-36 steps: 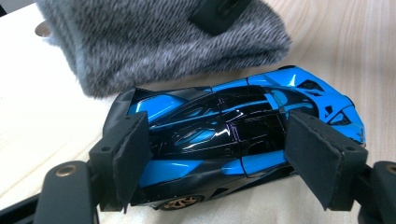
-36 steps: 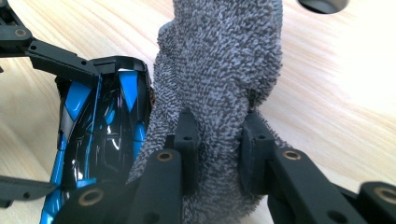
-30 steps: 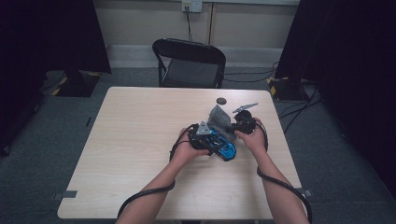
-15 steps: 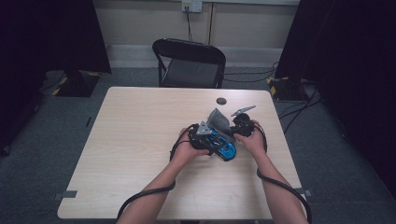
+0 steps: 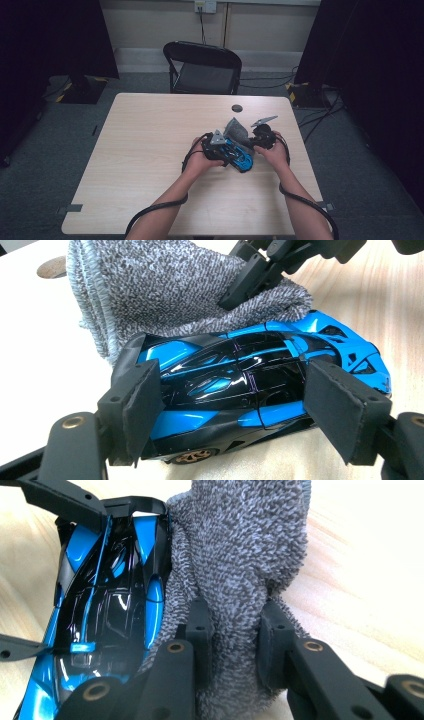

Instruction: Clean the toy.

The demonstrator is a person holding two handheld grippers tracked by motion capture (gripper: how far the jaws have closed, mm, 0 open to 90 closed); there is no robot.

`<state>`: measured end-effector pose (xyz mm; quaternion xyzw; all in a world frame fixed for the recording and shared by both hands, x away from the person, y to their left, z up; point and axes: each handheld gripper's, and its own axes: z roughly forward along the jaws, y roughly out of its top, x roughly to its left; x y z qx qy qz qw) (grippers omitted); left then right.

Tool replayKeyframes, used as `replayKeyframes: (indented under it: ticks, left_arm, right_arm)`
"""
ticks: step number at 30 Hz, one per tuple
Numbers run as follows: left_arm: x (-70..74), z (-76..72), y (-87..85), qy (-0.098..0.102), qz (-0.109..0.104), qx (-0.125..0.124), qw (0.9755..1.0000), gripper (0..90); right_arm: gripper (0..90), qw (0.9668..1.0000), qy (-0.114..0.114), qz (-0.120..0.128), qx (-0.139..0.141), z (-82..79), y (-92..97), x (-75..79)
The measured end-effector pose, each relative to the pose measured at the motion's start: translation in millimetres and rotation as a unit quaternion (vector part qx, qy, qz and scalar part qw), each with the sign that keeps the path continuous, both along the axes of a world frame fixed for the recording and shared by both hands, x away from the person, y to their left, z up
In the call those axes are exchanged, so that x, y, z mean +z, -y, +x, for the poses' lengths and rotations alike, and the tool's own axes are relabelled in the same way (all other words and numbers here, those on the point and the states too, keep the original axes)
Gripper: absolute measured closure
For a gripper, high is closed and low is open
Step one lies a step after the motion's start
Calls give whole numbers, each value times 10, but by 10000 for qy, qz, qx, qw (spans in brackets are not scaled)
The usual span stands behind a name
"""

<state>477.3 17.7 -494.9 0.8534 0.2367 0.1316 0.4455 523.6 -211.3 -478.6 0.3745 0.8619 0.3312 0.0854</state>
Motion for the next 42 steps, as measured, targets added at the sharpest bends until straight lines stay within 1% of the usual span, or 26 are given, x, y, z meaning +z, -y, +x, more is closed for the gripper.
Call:
replayKeyframes:
  ticks: [16, 31, 34, 42]
  left_arm:
    - [6, -12, 11, -18, 4, -46, 10000, 255]
    - [8, -21, 12, -54, -41, -82, 9999, 284]
    - [5, -13, 6, -63, -89, -83, 9999, 287]
    - [5, -15, 7, -54, -81, -73, 9999, 289]
  right_arm:
    - [717, 10000, 19, 16, 56, -80, 101, 0]
    - [717, 10000, 1, -13, 71, -153, 188, 9]
    - [717, 10000, -19, -23, 85, -164, 205, 12]
    - [717, 10000, -20, -36, 70, -205, 266, 8]
